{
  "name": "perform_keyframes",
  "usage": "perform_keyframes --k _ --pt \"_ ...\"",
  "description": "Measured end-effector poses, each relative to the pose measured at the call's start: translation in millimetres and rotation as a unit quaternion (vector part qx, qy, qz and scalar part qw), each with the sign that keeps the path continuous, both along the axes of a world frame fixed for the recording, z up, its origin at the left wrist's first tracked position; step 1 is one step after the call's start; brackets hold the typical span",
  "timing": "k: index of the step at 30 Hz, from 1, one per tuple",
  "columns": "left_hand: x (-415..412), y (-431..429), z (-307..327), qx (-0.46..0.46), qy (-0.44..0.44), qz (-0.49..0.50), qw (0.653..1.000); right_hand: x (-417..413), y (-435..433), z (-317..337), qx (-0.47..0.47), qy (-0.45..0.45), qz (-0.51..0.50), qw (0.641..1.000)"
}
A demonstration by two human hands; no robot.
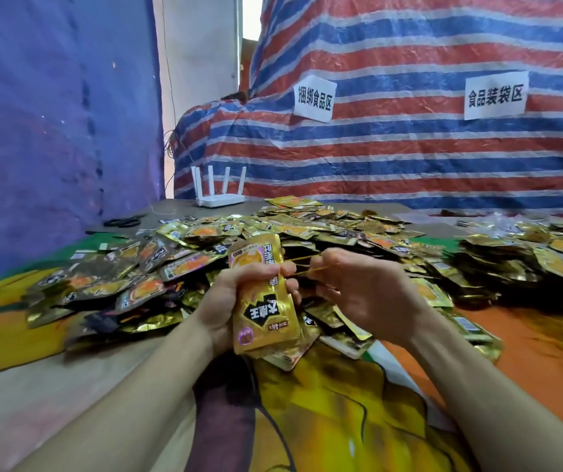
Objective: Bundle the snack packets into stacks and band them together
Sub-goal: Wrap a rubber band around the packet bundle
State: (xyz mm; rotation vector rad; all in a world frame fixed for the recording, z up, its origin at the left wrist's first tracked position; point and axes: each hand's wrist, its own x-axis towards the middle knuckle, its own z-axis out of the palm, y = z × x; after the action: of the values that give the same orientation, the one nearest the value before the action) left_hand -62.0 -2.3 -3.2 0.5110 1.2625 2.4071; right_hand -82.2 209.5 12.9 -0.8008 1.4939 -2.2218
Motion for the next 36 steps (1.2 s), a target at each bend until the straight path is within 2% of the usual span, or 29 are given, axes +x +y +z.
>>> perform_keyframes --k 4,9,20,23,27,29,31,36 --pt "1 1 1 0.012 0.010 -0.028 0.999 3 6 5 -0.136 -0.041 0.053 0.988" --pt "1 3 0 0.017 0.005 -0.041 0.999 6 -4 4 -0.183 -0.051 0.000 0.982" --pt "-1 8 -4 -0.088 -0.009 0.072 0.993 13 -14 -4 -0.027 0.032 -0.068 0.997" --pt "-1 11 -1 -0.105 -0.005 0.163 0.981 15 -11 -4 0.030 0.067 -0.103 0.992" --pt "-8 13 2 -0.046 -0.008 0.371 0.928 21 -17 -7 0.114 0.097 -0.167 0.975" --pt "-9 13 5 -0.004 0.008 0.434 0.901 25 -24 -10 0.150 0.114 -0.201 0.961" --pt "-8 15 8 0.029 0.018 0.458 0.888 30 -33 -12 0.166 0.129 -0.205 0.956" --pt "-3 22 12 0.067 0.012 0.428 0.901 38 -51 -22 0.136 0.137 -0.204 0.960"
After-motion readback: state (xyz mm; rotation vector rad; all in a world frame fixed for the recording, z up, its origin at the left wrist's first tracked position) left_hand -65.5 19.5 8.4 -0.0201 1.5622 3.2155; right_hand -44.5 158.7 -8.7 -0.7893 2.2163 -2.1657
